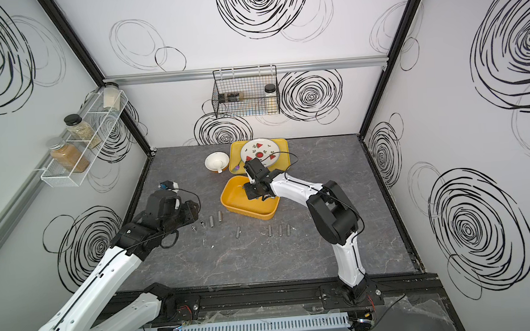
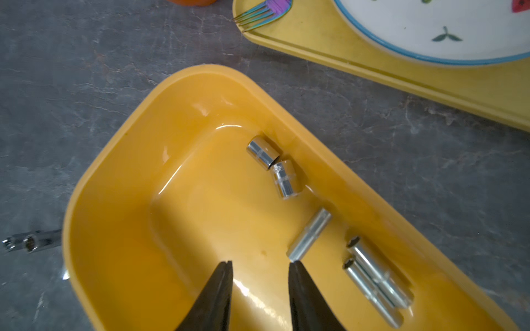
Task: Take out the socket from the storage box
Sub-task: Place the socket head at the center of the board, then pick up the socket head from the storage box.
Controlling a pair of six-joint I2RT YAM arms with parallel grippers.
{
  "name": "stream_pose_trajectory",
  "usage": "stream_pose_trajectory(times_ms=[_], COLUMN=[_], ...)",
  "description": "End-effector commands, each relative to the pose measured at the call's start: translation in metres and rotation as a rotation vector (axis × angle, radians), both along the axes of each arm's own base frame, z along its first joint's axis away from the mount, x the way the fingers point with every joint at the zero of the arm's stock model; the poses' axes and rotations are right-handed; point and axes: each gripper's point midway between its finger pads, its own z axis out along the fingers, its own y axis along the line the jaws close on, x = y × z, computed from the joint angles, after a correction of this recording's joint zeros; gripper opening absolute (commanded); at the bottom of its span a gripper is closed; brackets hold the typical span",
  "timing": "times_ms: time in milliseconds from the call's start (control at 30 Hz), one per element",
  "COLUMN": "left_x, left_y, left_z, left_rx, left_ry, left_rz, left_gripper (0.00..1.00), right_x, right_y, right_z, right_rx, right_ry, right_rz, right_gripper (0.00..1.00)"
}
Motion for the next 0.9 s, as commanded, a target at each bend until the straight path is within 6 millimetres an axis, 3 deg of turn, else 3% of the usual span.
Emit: stream_pose_trajectory(times_ms=[0,200,567,867], left_x=[0.004,0.006,0.010,0.010], left_y=[-0.002,-0.001,0.004,0.003], left_z=[0.009,0.009,0.006,0.005], left_rx=[-0.020,-0.036,-0.058,-0.061], left_ry=[-0.053,-0.054,-0.044,-0.043], left_rz=[-0.023,-0.032,-0.031,-0.035], left_gripper=[0.55,0.56,0.56,0.56], right_x=[0.013,0.029,0.035,0.034], right_y=[-0.003,0.001,0.011,0.012], right_z=[-0.006,-0.020,-0.044,-0.062], right_rx=[-0.100,-0.177,-0.202,-0.215], right_ry=[-0.021,-0.044,-0.018,0.024], right_rz=[-0.001,0.044,0.095,0.088], right_gripper=[0.39,0.42,0.40,0.25])
